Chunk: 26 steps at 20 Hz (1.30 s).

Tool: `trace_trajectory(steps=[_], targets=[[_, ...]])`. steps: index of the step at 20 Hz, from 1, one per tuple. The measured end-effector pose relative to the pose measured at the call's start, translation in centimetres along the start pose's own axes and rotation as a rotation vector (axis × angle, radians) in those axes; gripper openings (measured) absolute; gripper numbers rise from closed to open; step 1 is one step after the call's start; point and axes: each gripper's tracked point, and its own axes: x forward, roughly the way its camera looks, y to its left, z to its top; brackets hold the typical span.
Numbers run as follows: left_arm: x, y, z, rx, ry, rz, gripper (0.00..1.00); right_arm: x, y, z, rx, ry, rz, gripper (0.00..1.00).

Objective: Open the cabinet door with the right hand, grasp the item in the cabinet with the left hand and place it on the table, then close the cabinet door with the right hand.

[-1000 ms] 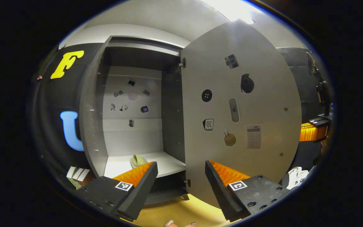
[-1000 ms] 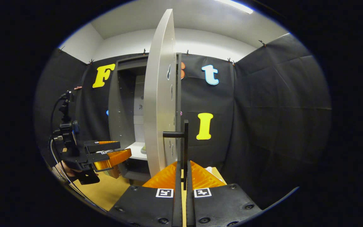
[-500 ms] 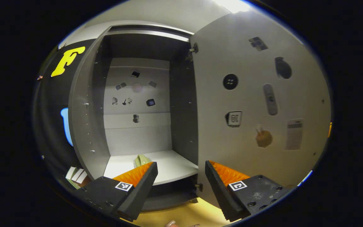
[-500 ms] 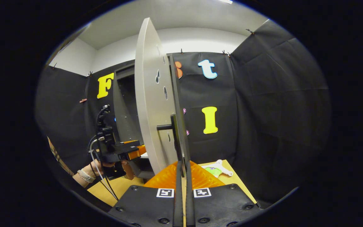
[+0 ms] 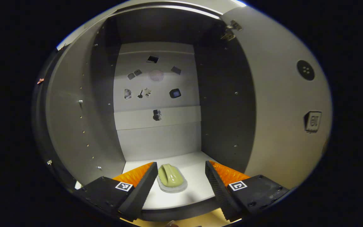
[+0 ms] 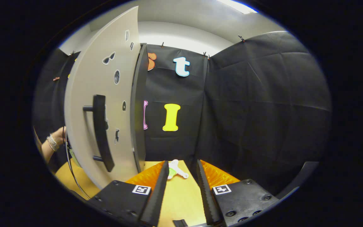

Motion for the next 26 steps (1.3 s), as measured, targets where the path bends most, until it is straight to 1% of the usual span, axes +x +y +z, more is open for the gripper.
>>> trace_trajectory(steps=[1,2,5,6,7,10,11,12,13,14,15,18,20,21,22,23,25,26], targets=[[1.1,0.3,-0.4,-0.015,0.021,-0.007,0.95,1.0,-0.4,-0.2,-0.004,0.007,-0.015,0.60],[2.0,0.5,-0.8,-0.033,0.040,-0.010,0.95,1.7,-0.5,-0.5,-0.008,0.011,-0.024,0.60],[4.6,1.4,-1.8,-0.077,0.093,-0.002,0.93,3.1,-1.3,-0.9,-0.005,0.016,-0.042,0.68],[5.2,1.7,-2.1,-0.093,0.108,0.001,0.92,3.5,-1.4,-1.1,0.004,0.020,-0.045,0.68],[5.9,1.9,-2.3,-0.107,0.125,0.002,0.86,3.8,-1.7,-1.3,0.011,0.027,-0.050,0.68],[7.3,1.6,-3.0,-0.160,0.175,-0.032,0.80,4.8,-2.7,-2.1,0.032,0.047,-0.071,0.68],[7.8,1.7,-3.1,-0.168,0.187,-0.031,0.73,5.1,-2.8,-2.1,0.040,0.051,-0.072,0.68],[8.2,1.9,-3.4,-0.156,0.198,-0.020,0.71,5.4,-3.0,-2.2,0.045,0.052,-0.075,0.68],[8.6,2.3,-3.8,-0.131,0.214,0.000,0.73,5.6,-3.2,-2.3,0.048,0.053,-0.079,0.67],[8.7,2.7,-4.2,-0.102,0.234,0.021,0.67,5.9,-3.4,-2.4,0.050,0.055,-0.080,0.67],[8.9,2.7,-4.6,-0.084,0.251,0.027,0.67,6.0,-3.5,-2.5,0.052,0.056,-0.080,0.67],[9.6,2.4,-5.7,-0.085,0.284,0.023,0.65,6.4,-3.9,-2.5,0.055,0.055,-0.082,0.67],[9.9,2.6,-6.8,-0.085,0.319,0.041,0.62,6.6,-4.0,-2.6,0.055,0.057,-0.084,0.67],[10.1,2.8,-7.3,-0.083,0.337,0.049,0.54,6.6,-4.1,-2.8,0.055,0.060,-0.084,0.67],[10.2,2.7,-7.8,-0.089,0.351,0.051,0.52,6.7,-4.1,-2.9,0.055,0.064,-0.084,0.67],[10.4,2.6,-8.0,-0.099,0.356,0.051,0.40,6.8,-4.1,-3.0,0.056,0.068,-0.083,0.67],[10.6,2.7,-7.8,-0.101,0.342,0.052,0.30,6.9,-4.0,-3.2,0.058,0.075,-0.077,0.67],[10.5,2.7,-7.7,-0.098,0.341,0.051,0.27,7.0,-4.0,-3.2,0.057,0.076,-0.073,0.67]])
